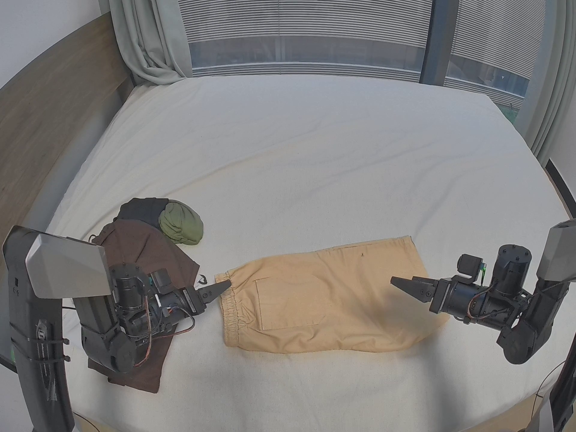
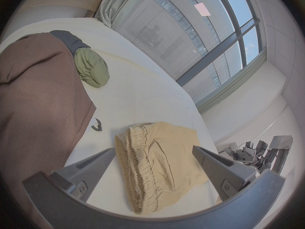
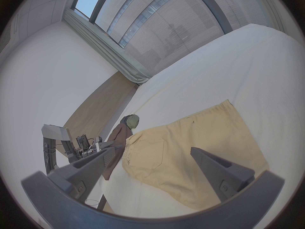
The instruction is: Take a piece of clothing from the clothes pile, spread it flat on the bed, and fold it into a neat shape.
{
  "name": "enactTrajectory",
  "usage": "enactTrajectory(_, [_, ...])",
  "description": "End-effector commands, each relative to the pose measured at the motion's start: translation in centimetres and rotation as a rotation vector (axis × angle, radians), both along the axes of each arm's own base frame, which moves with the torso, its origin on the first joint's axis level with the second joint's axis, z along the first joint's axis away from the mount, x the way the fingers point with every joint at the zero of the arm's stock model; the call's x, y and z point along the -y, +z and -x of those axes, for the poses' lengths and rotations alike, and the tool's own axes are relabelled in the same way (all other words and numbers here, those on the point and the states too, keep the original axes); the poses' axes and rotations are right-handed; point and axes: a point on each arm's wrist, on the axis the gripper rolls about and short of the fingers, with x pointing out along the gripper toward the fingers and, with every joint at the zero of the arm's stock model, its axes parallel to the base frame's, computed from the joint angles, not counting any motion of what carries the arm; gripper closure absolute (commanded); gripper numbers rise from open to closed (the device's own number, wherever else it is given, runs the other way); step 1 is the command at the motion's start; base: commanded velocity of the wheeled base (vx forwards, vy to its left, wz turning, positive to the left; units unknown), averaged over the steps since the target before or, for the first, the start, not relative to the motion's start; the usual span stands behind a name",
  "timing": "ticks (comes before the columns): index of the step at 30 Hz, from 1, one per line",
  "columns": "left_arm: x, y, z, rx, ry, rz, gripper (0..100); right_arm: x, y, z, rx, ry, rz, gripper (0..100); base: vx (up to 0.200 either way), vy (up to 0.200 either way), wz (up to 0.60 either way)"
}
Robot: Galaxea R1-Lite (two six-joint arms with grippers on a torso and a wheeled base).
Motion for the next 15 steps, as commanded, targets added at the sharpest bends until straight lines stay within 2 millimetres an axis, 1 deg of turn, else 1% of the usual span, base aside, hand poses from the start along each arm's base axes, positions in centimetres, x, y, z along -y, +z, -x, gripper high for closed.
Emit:
enactTrajectory(1, [0.4, -1.8, -0.5, -0.034, -0.004, -0.004, 0, 0.0, -0.1, 0.0, -0.006, -0.002, 0.001, 0, 0.000, 0.000, 0.00])
enactTrajectory(2, [0.4, -1.8, -0.5, -0.034, -0.004, -0.004, 0, 0.0, -0.1, 0.0, -0.006, -0.002, 0.001, 0, 0.000, 0.000, 0.00])
enactTrajectory(3, [0.5, -2.5, -0.6, -0.050, -0.004, -0.007, 0, 0.0, -0.2, 0.0, -0.005, 0.002, 0.001, 0, 0.000, 0.000, 0.00])
enactTrajectory(5, [0.6, -3.1, -0.6, -0.063, -0.007, -0.010, 0, -0.1, -0.2, 0.0, -0.006, 0.002, 0.001, 0, 0.000, 0.000, 0.00])
enactTrajectory(7, [0.8, -3.3, -0.6, -0.069, -0.011, -0.010, 0, -0.1, -0.2, 0.0, -0.006, 0.003, 0.000, 0, 0.000, 0.000, 0.00])
enactTrajectory(11, [1.4, -4.8, -1.0, -0.094, -0.019, -0.011, 0, -0.1, -0.7, -0.1, -0.020, 0.002, 0.004, 0, 0.000, 0.000, 0.00])
enactTrajectory(15, [1.8, -5.5, -1.5, -0.095, -0.023, -0.001, 0, -0.2, -0.7, -0.1, -0.020, 0.005, 0.004, 0, 0.000, 0.000, 0.00])
